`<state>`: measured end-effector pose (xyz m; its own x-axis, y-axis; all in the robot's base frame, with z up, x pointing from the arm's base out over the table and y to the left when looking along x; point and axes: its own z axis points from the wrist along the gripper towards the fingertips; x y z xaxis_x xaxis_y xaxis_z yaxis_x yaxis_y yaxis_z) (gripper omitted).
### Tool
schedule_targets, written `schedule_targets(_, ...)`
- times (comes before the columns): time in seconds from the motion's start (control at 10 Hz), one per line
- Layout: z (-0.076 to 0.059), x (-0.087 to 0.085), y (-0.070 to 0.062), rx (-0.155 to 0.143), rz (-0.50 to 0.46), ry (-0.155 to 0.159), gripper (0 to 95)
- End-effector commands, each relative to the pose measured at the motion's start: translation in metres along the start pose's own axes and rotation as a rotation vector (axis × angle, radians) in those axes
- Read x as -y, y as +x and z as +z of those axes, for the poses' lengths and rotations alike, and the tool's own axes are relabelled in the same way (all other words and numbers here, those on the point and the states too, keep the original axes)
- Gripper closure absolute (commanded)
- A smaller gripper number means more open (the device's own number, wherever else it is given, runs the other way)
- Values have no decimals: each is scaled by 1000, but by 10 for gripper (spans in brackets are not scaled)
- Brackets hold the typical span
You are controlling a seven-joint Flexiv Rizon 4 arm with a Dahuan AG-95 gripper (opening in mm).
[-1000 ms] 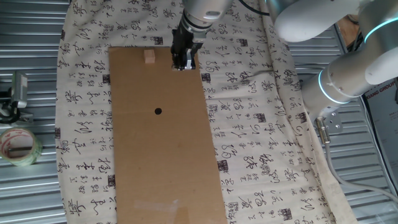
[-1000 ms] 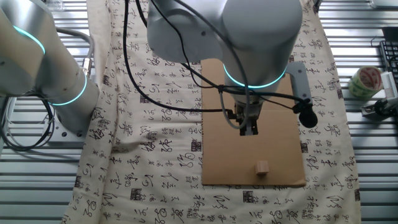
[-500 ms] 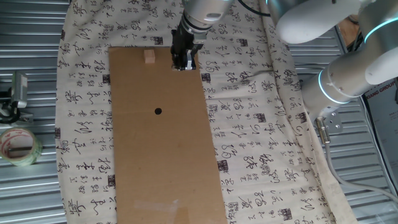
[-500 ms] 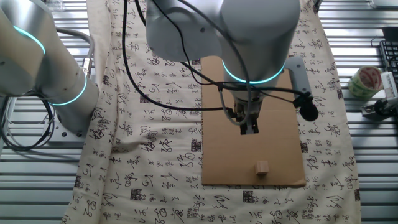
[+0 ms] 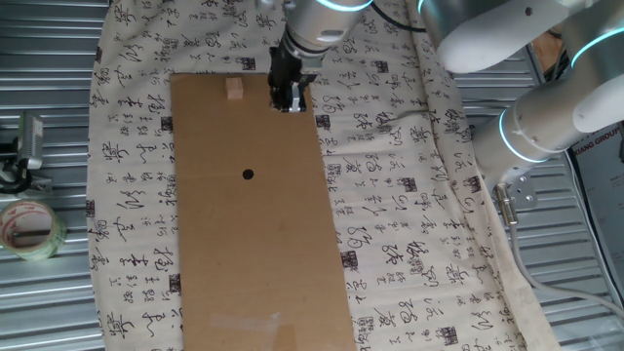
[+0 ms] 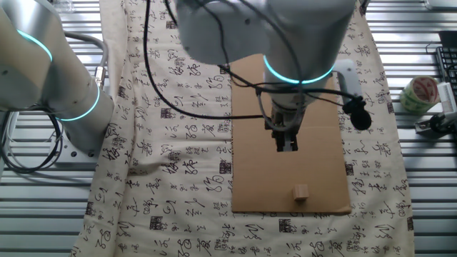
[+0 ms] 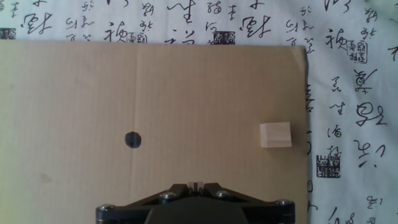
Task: Grab the block and place it at the designated location
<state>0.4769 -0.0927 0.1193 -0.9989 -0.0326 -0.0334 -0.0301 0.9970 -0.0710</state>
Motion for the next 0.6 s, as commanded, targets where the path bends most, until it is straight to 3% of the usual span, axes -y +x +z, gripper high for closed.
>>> schedule_targets(0.1,0,0,1,-13,15,38,950)
schedule_targets(0.3,0,0,1,-30,51,48,950)
schedule_targets(0.6,0,0,1,-33,94,40,950)
